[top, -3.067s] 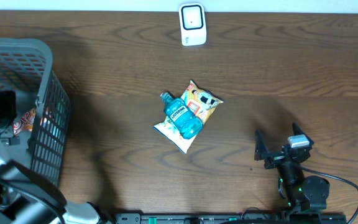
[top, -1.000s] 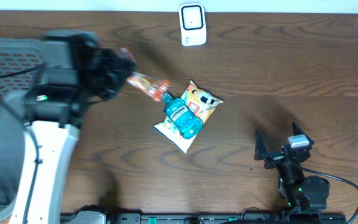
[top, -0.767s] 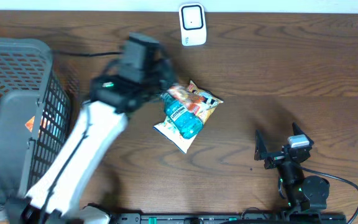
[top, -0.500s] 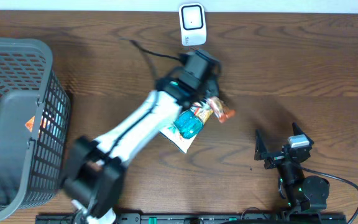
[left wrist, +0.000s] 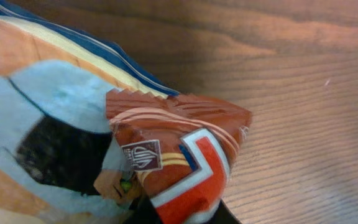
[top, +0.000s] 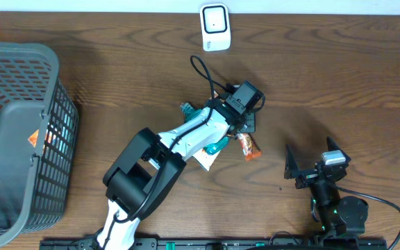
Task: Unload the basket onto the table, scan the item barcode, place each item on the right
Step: 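Carry the orange snack bar out and drop it beside the wet-wipe pack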
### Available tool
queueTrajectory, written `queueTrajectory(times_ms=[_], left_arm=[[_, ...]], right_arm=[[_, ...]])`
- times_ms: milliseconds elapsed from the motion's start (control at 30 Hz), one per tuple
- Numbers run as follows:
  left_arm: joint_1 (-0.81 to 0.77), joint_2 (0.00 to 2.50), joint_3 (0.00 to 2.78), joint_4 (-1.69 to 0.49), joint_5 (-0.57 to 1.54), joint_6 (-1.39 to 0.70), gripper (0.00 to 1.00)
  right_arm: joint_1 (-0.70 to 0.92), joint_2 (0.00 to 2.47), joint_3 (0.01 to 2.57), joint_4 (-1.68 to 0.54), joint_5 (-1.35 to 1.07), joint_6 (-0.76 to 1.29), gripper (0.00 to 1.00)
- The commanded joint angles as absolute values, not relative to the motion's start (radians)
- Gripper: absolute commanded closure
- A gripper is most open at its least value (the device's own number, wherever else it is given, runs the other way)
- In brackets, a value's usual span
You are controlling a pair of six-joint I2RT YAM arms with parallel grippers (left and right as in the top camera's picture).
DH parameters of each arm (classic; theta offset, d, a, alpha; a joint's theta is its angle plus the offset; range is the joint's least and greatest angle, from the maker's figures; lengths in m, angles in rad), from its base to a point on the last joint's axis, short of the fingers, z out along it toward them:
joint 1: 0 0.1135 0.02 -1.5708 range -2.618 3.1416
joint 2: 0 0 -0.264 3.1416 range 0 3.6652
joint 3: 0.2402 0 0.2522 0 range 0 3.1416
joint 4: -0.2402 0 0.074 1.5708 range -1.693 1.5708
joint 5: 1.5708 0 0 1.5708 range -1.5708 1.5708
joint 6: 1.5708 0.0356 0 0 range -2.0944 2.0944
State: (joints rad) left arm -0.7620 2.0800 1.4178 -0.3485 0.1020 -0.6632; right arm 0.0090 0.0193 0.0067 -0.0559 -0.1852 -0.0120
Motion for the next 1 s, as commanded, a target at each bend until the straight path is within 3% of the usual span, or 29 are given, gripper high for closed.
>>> queueTrajectory(times_ms=[0, 33, 100, 333, 967], left_arm=[[-0.764, 2.076, 1.414, -0.353, 0.100, -0.647, 0.69], [-0.762, 2.067, 1.414, -0.353, 0.100, -0.646, 0.57], [-0.756, 2.044, 1.414, -0.357, 0.100, -0.624, 0.44], [-0.729, 1.880, 1.414, -0.391, 0.099, -0.568, 0.11], [-0.638, 1.520, 1.414, -0.503, 0.004, -0.523, 0.08]], right_arm=[[0.017, 0.018, 0.006, -0.060, -0.182, -0.016, 0.01], [0.017, 0.018, 0.006, -0.060, -0.182, -0.016, 0.01], [0.017, 0.018, 0.006, -0.060, -0.182, -0.016, 0.01], [0.017, 0.018, 0.006, -0.060, -0.182, -0.016, 0.01], [0.017, 0.018, 0.006, -0.060, -0.182, -0.016, 0.01]])
